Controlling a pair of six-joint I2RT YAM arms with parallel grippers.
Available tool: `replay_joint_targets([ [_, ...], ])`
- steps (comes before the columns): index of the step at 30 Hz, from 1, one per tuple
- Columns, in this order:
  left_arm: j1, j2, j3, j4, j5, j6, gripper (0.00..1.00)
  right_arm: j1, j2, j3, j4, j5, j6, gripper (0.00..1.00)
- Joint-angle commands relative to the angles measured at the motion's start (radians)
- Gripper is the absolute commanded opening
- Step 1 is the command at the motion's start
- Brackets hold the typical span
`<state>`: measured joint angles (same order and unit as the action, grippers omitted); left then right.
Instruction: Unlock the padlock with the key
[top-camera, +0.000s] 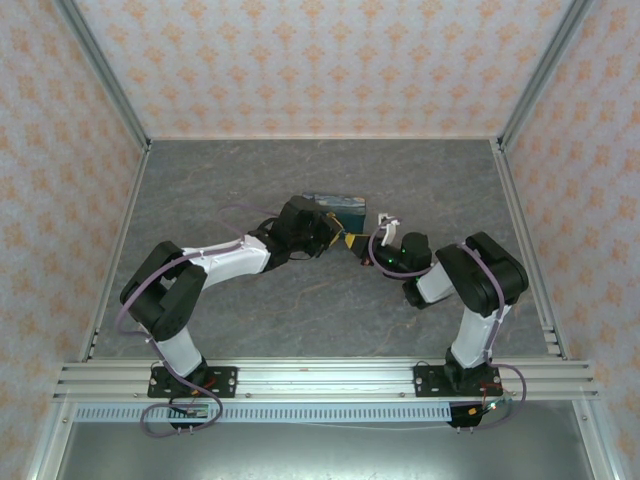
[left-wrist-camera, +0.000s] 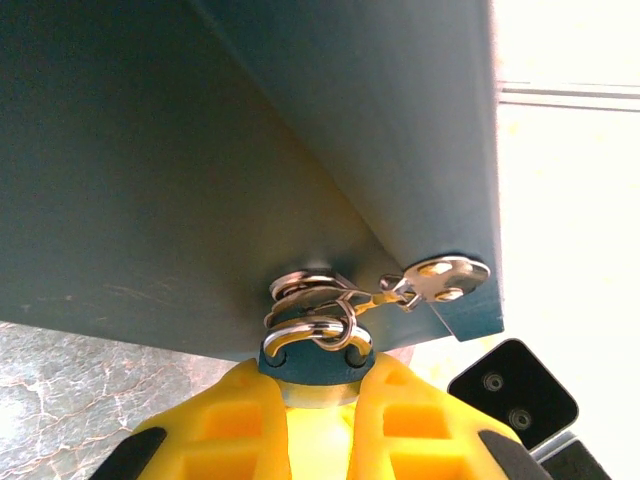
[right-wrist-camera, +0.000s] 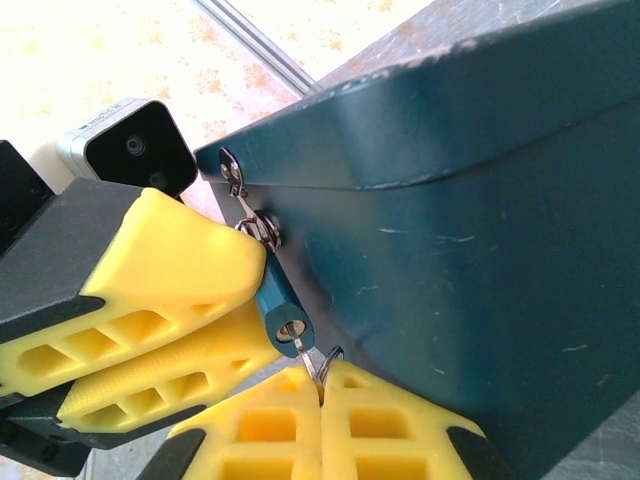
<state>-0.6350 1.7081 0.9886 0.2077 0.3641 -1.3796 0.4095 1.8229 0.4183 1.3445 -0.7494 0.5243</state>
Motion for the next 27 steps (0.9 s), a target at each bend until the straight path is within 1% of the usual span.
replay_joint_targets([
  [1,-0.060,0.008,0.053,0.055,0.167,0.029,0.12,0.009,0.012,0.059,0.057,-0.024,0.017,0.00],
  [10,-0.076,0.040,0.062,0.042,0.168,0.049,0.12,0.020,0.037,0.113,0.057,-0.040,0.050,0.00],
  [14,-0.076,0.054,0.056,0.033,0.158,0.062,0.12,0.021,0.032,0.095,0.046,-0.019,0.052,0.00],
  [21,-0.077,0.105,0.036,0.075,0.151,0.058,0.12,0.023,0.048,0.014,0.042,0.056,0.055,0.00],
  [27,-0.075,0.129,-0.006,0.127,0.119,0.051,0.16,0.039,0.068,-0.025,0.037,0.118,0.100,0.00],
])
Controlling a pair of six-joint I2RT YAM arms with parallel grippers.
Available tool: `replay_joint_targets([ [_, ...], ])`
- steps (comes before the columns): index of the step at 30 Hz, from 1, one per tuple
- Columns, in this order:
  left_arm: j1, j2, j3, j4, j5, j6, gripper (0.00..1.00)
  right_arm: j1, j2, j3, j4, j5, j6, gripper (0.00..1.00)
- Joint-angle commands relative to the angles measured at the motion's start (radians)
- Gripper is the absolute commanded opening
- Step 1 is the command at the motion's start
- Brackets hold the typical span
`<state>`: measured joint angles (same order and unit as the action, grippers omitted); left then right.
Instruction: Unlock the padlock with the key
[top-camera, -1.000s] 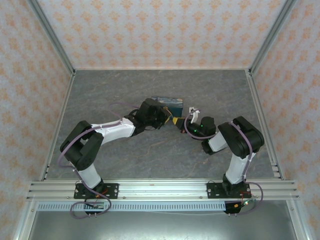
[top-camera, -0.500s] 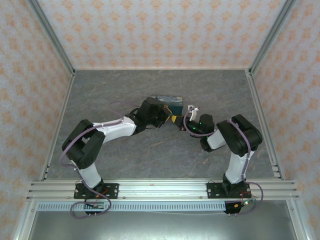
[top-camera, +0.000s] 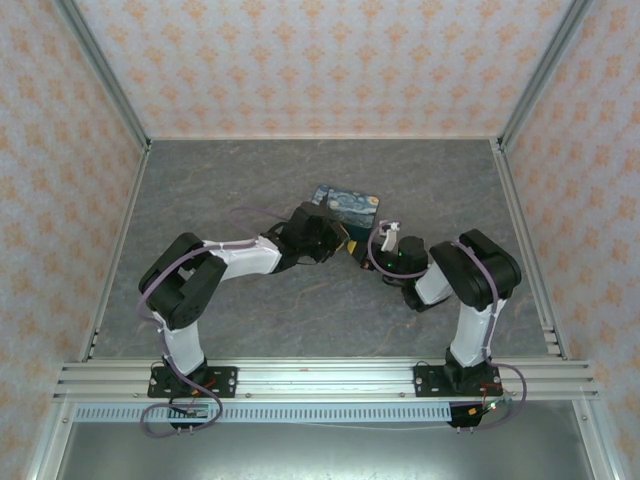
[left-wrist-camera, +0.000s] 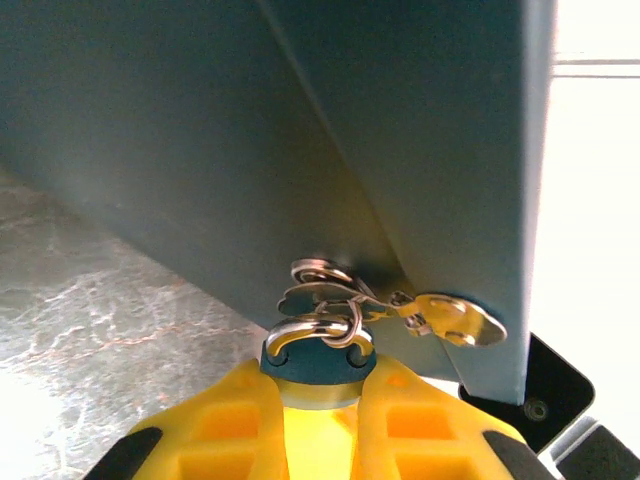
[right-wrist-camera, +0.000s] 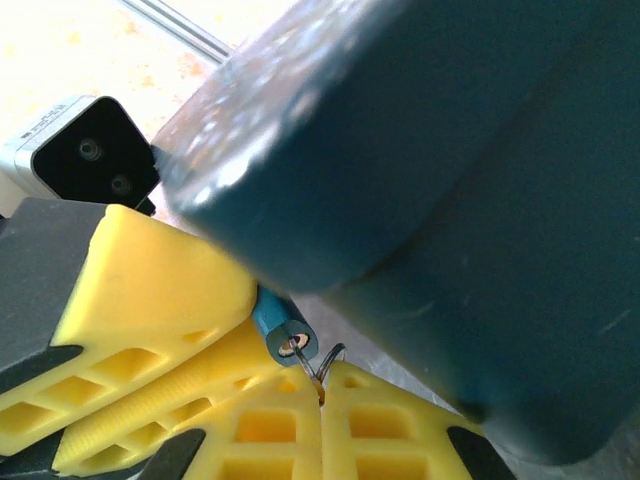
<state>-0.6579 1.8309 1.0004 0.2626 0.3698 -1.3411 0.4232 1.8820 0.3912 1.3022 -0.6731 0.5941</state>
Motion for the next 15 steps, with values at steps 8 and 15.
replay_joint_targets([
  [8,-0.043,-0.009,-0.063,0.087,0.090,0.039,0.32,0.048,0.034,-0.021,0.057,0.113,0.077,0.00],
  [15,0.000,-0.139,-0.125,0.010,0.039,0.113,0.51,0.069,0.037,-0.025,0.050,0.135,0.098,0.00],
])
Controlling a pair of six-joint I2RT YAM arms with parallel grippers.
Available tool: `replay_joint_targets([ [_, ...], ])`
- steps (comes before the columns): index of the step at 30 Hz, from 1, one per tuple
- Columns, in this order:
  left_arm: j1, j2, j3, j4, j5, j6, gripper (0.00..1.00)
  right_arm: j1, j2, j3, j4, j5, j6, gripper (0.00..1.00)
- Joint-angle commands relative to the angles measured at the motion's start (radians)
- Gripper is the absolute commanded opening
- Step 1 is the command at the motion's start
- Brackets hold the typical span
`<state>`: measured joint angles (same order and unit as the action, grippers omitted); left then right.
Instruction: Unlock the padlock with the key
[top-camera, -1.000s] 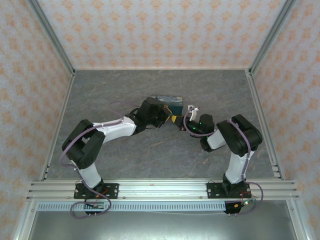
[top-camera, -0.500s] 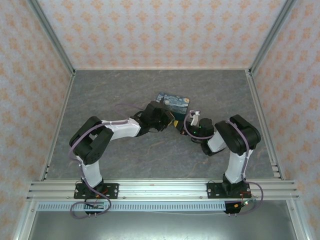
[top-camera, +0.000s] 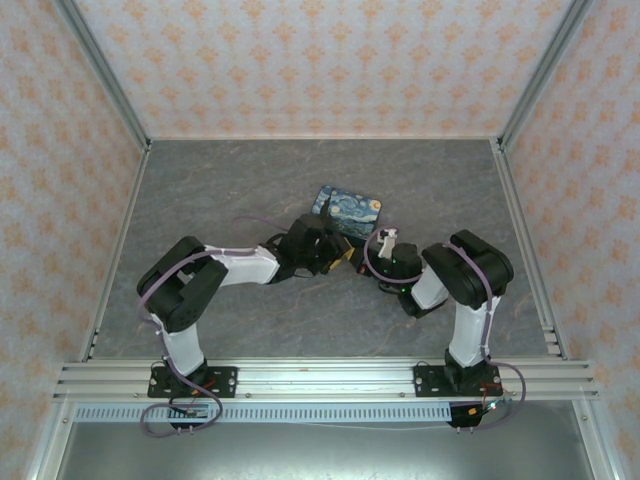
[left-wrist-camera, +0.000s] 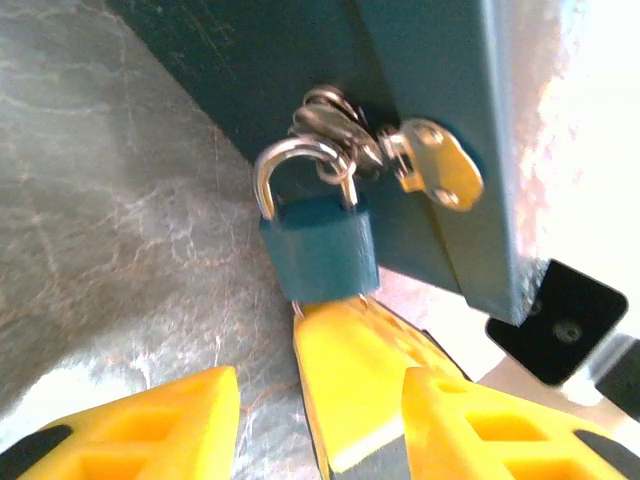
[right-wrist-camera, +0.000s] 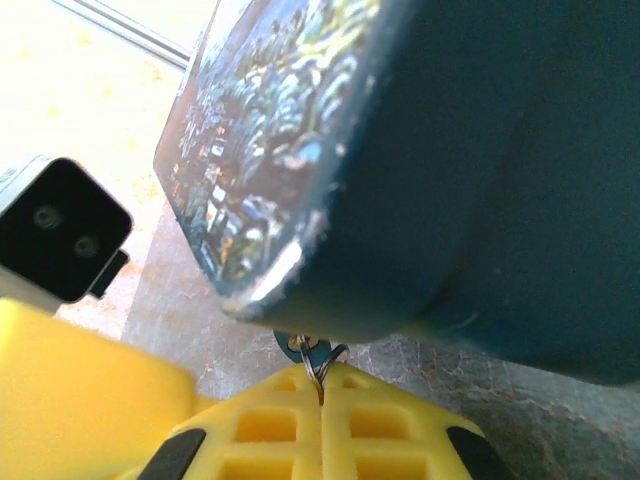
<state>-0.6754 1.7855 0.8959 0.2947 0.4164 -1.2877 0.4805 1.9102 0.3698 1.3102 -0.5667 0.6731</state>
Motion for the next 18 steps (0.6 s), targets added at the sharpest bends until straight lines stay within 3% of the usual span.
replay_joint_targets([
  [1,0.025,-0.116,-0.031,-0.034,-0.018,0.076,0.54,0.014,0.008,-0.003,0.042,0.027,0.025,0.00],
  [4,0.054,-0.169,-0.071,-0.022,-0.035,0.103,0.59,0.024,0.001,0.001,0.041,0.029,0.058,0.00],
  [10,0.079,-0.179,-0.133,0.114,-0.030,0.089,0.61,0.055,-0.029,0.000,0.031,0.062,0.123,0.00],
  [18,0.089,-0.069,-0.224,0.428,-0.032,-0.044,0.52,0.061,-0.048,0.016,0.035,0.064,0.282,0.00],
])
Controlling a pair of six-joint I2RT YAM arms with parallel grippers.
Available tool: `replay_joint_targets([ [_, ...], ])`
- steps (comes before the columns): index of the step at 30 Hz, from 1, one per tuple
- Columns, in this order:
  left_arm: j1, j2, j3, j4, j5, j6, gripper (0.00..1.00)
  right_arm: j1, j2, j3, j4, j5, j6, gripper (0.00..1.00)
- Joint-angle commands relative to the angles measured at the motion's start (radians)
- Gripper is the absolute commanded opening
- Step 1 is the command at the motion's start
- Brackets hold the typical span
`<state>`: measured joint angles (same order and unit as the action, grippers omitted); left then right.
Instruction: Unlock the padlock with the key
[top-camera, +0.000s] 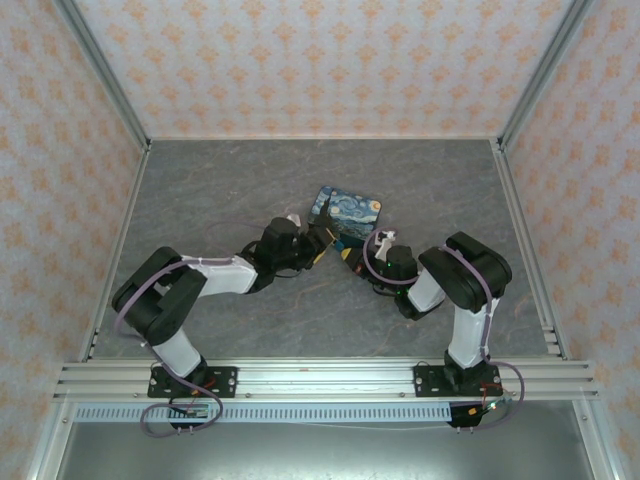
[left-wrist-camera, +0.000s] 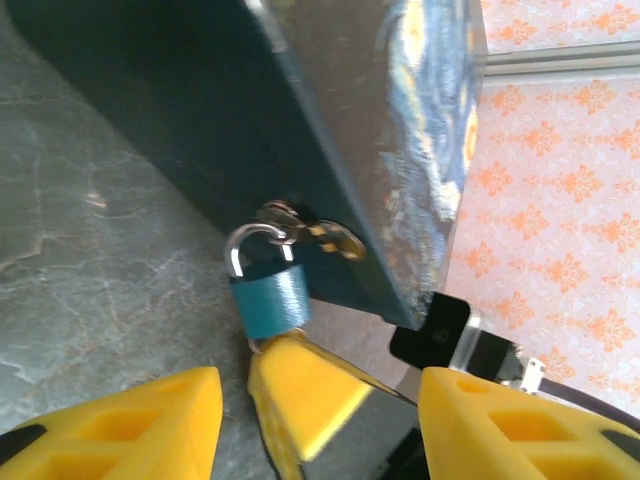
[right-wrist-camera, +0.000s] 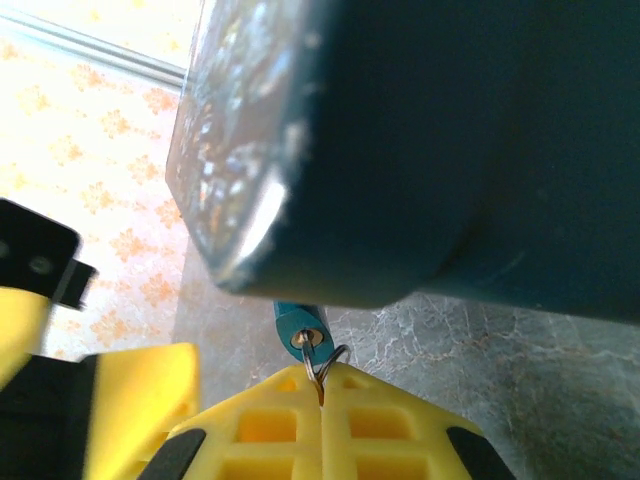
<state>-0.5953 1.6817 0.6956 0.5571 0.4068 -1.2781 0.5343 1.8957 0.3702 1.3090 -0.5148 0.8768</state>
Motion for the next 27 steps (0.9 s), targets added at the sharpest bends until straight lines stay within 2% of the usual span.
replay_joint_targets([
  [1,0.008,0.048,-0.028,0.199,-0.021,-0.063,0.51,0.006,-0.040,0.016,0.030,0.011,0.088,0.00],
  [6,0.008,0.101,-0.042,0.272,-0.029,-0.089,0.48,0.007,-0.075,0.033,-0.052,-0.017,0.108,0.00],
  [13,0.003,0.149,-0.028,0.312,-0.028,-0.096,0.46,0.007,-0.082,0.041,-0.077,-0.032,0.124,0.00],
  [27,-0.006,0.197,0.008,0.308,-0.020,-0.095,0.43,0.006,-0.072,0.066,-0.109,-0.063,0.134,0.00],
])
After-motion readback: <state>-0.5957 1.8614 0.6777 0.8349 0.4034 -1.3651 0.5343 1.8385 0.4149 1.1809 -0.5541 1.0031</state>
